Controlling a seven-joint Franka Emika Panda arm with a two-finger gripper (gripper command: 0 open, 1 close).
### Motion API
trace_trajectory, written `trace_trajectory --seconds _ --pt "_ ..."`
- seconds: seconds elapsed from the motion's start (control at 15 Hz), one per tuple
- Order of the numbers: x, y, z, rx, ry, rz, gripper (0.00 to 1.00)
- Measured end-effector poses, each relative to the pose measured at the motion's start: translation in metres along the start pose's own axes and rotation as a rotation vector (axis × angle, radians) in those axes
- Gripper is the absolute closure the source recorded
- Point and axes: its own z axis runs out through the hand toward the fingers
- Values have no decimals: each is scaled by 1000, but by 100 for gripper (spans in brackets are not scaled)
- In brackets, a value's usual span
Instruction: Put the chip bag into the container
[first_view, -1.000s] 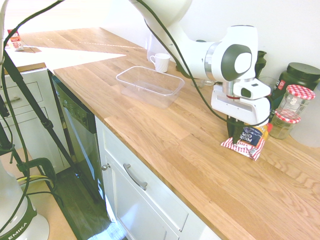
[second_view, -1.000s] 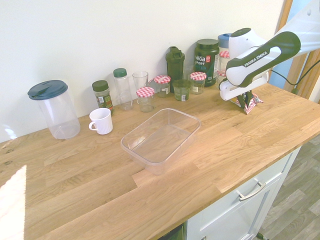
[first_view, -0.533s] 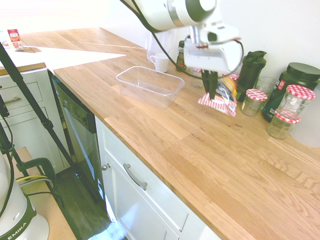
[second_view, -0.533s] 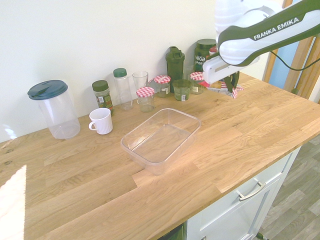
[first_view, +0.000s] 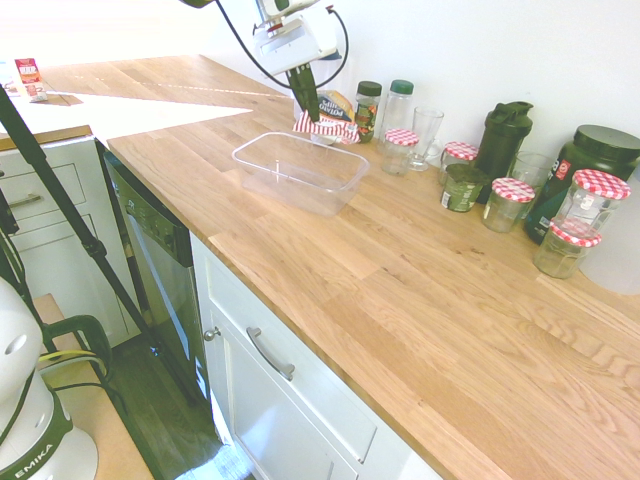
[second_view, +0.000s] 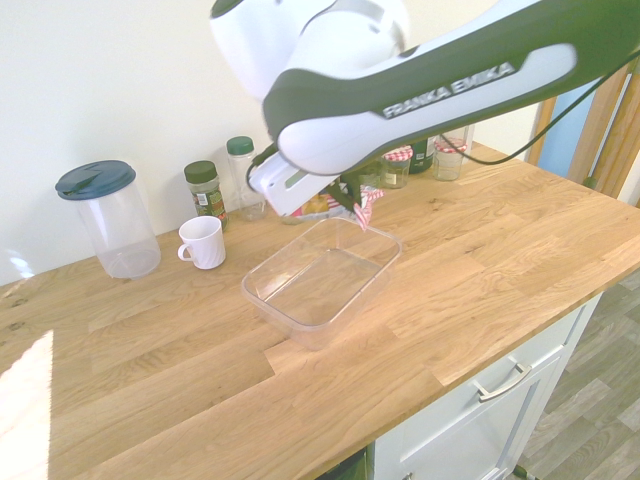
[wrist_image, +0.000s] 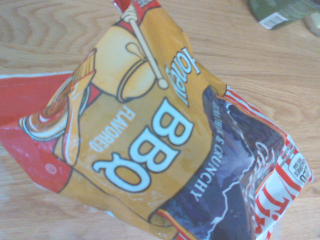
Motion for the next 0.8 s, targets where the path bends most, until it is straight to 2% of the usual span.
trace_trajectory --seconds 0.27,0.67,0.73,0.8 --pt "-20 -36 37 -50 -28 -29 100" --pt "-40 -40 78 -85 -46 -49 100" --pt "-44 -38 88 -92 -51 -55 0" --pt "-48 -35 98 -102 -55 -63 0"
